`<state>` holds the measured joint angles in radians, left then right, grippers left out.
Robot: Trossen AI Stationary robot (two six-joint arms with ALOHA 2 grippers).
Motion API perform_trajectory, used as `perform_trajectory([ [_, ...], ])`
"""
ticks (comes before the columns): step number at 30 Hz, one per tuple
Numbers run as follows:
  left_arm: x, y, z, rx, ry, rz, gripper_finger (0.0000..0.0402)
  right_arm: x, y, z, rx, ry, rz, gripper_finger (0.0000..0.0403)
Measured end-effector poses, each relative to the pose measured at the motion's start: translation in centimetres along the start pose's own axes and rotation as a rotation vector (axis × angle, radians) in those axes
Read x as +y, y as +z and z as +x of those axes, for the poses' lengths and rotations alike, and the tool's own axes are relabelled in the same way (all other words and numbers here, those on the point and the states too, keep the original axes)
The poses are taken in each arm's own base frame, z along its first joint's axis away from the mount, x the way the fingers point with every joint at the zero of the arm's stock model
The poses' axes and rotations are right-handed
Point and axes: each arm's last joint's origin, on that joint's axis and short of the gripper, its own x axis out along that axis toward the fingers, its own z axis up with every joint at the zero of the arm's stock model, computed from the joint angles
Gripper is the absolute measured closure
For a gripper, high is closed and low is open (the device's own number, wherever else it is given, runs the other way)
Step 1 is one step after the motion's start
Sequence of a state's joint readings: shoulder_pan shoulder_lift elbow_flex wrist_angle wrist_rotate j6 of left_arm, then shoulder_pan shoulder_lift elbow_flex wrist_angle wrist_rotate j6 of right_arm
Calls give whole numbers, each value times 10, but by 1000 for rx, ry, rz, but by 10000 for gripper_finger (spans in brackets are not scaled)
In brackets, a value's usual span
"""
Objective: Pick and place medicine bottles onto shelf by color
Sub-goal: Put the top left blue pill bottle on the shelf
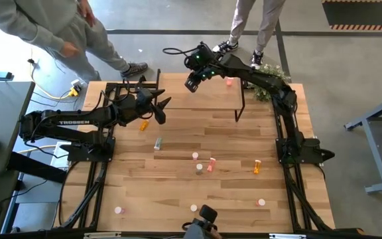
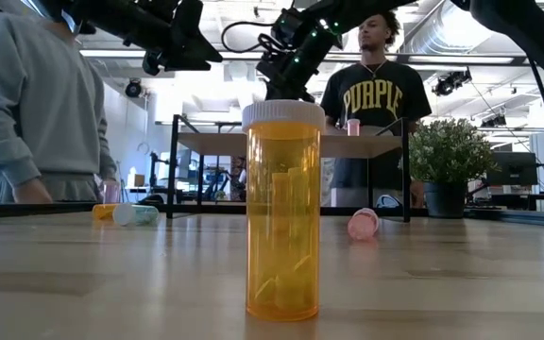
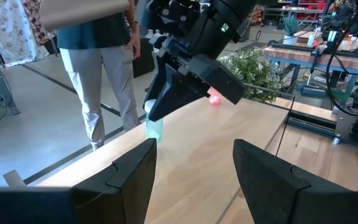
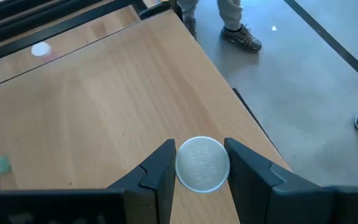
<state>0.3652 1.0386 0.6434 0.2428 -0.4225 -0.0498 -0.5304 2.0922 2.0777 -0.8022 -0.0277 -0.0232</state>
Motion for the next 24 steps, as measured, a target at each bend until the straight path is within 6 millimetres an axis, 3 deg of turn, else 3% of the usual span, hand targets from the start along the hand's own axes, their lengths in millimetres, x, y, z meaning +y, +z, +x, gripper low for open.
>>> perform_trajectory([
  [24, 0, 0, 0, 0, 0, 0, 200, 0, -3, 8, 18, 0, 0, 288],
])
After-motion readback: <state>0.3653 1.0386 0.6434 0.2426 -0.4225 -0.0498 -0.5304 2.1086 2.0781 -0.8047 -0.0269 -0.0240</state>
